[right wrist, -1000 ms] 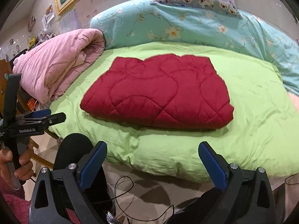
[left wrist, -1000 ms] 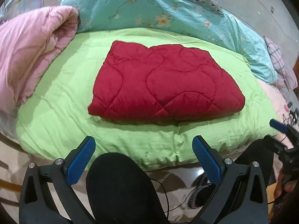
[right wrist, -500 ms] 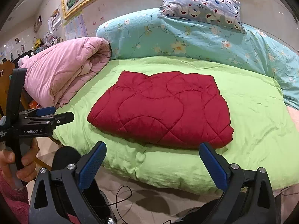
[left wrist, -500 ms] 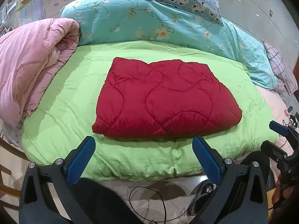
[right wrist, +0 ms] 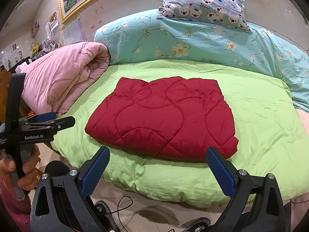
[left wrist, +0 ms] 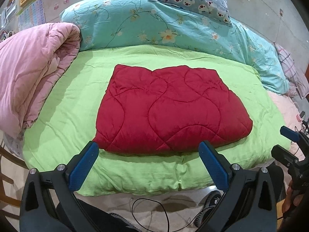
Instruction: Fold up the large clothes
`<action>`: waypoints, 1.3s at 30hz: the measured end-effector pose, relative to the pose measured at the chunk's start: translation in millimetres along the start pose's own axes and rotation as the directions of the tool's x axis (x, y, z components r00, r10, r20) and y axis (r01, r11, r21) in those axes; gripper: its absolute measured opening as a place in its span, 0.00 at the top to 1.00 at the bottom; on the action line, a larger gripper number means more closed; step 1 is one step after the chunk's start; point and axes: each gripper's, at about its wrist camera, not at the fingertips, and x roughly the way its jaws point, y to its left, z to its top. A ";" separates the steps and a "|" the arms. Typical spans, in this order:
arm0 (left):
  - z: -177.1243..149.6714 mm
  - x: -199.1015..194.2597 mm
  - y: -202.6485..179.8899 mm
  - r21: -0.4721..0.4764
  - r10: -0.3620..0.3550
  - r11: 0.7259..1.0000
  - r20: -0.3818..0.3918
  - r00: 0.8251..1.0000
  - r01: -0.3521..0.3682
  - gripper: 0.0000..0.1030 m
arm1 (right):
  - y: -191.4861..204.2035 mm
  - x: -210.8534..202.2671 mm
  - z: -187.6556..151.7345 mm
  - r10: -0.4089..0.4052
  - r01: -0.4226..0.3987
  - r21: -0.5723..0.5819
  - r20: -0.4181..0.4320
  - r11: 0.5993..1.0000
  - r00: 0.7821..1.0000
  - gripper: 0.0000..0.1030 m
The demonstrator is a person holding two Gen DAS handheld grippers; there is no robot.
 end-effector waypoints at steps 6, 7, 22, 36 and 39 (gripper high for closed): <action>3.0 5.2 -10.8 0.036 -0.002 0.999 -0.023 1.000 0.003 0.00 | -2.9 0.2 5.4 0.001 -0.001 -0.003 -0.007 1.000 1.000 0.02; 3.0 5.6 -12.7 0.043 0.001 0.999 -0.022 1.000 0.000 0.00 | -3.0 0.9 5.8 0.001 -0.001 -0.007 -0.012 1.000 1.000 0.02; 10.5 0.9 -15.8 0.072 0.062 0.995 0.021 0.998 -0.063 0.00 | -4.6 7.2 22.1 0.024 -0.025 -0.035 -0.023 0.999 0.999 0.02; 17.3 13.1 -21.6 0.082 0.078 0.993 0.023 0.997 -0.080 0.00 | -11.4 24.0 26.5 0.012 -0.014 -0.026 -0.054 1.000 0.998 0.02; 18.0 15.6 -21.8 0.084 0.077 0.993 0.023 0.997 -0.079 0.00 | -15.2 28.6 27.3 0.008 -0.009 -0.016 -0.057 1.000 0.998 0.02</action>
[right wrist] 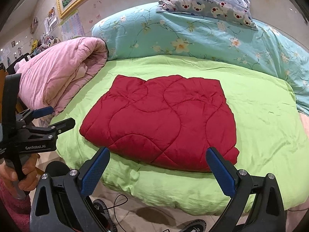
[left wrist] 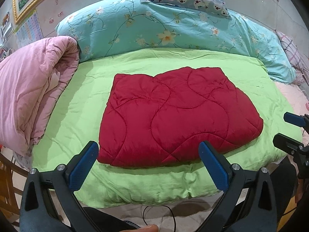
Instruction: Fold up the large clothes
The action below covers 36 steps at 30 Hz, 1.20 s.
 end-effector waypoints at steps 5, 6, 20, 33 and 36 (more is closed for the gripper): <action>2.4 4.5 1.3 -0.011 -0.006 1.000 -0.009 1.000 0.006 0.00 | -4.3 5.8 3.0 0.000 0.000 0.011 -0.006 1.000 1.000 0.02; 2.8 5.2 1.6 -0.014 -0.007 1.000 -0.010 1.000 0.007 0.00 | -4.5 6.5 3.3 0.001 -0.001 0.009 -0.006 1.000 1.000 0.02; 6.0 11.2 -0.6 0.000 0.005 1.000 -0.007 1.000 -0.005 0.00 | -4.8 17.5 5.7 0.009 -0.009 0.001 -0.011 1.000 1.000 0.02; 9.5 16.3 -3.9 0.007 0.005 1.000 -0.008 1.000 -0.005 0.00 | -2.9 21.8 10.9 0.017 -0.017 -0.011 -0.007 1.000 1.000 0.02; 9.9 17.7 -3.4 0.005 0.006 1.000 -0.010 1.000 -0.006 0.00 | -2.5 23.2 12.5 0.018 -0.018 -0.014 -0.006 1.000 1.000 0.02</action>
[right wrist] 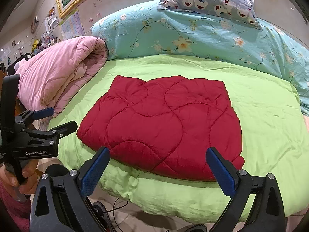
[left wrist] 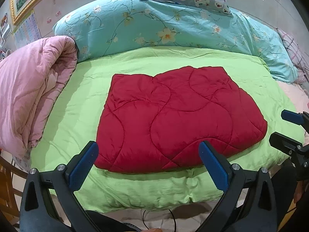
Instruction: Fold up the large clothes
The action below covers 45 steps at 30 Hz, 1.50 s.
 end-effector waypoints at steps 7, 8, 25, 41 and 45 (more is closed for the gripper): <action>1.5 1.3 0.6 0.000 0.001 1.000 0.003 1.000 -0.001 0.00 | -0.1 0.9 2.5 0.004 -0.004 -0.004 0.005 1.000 1.000 0.02; 1.3 1.0 0.3 -0.001 0.003 1.000 0.005 1.000 -0.003 0.00 | 0.0 1.0 3.3 0.004 -0.004 -0.005 0.006 1.000 1.000 0.02; 5.7 3.7 0.8 -0.004 -0.001 1.000 0.007 1.000 0.001 0.00 | -4.4 5.6 7.8 0.003 -0.003 0.002 0.002 1.000 1.000 0.02; 6.3 8.0 0.5 -0.002 -0.004 1.000 -0.002 1.000 0.004 0.00 | -5.1 10.5 7.9 0.004 -0.004 0.008 -0.008 1.000 1.000 0.02; 5.7 8.8 -0.1 0.004 -0.003 1.000 -0.002 1.000 0.003 0.00 | -5.4 10.7 7.7 0.004 -0.004 0.010 -0.010 1.000 1.000 0.02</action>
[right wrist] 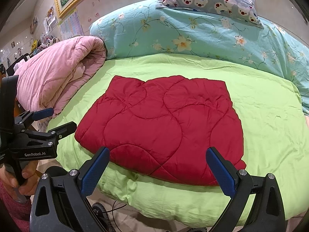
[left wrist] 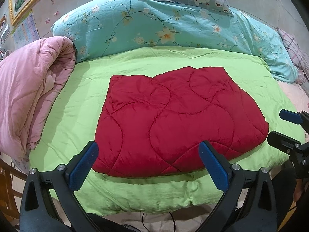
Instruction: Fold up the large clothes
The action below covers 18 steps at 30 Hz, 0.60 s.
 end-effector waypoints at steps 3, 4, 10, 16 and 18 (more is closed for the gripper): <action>0.1 0.1 0.7 -0.006 -0.005 1.000 0.000 1.000 0.005 0.00 | 0.0 0.7 -0.3 -0.001 0.001 0.001 -0.001 1.000 1.000 0.02; 0.2 0.5 1.6 -0.010 -0.007 1.000 -0.002 1.000 0.007 0.00 | 0.5 0.8 -0.1 -0.001 0.001 0.001 -0.002 1.000 1.000 0.02; -0.2 0.9 3.5 -0.018 -0.015 1.000 -0.003 1.000 0.015 0.00 | 0.2 1.0 -0.3 0.000 0.000 0.002 -0.001 1.000 1.000 0.02; 0.0 1.3 4.0 -0.017 -0.014 1.000 -0.001 1.000 0.014 0.00 | -0.1 1.8 -0.3 0.000 0.000 0.003 -0.003 1.000 1.000 0.02; 0.2 2.0 3.8 -0.015 -0.013 1.000 -0.002 1.000 0.013 0.00 | -0.6 2.1 -0.6 0.000 0.000 0.004 -0.004 1.000 1.000 0.02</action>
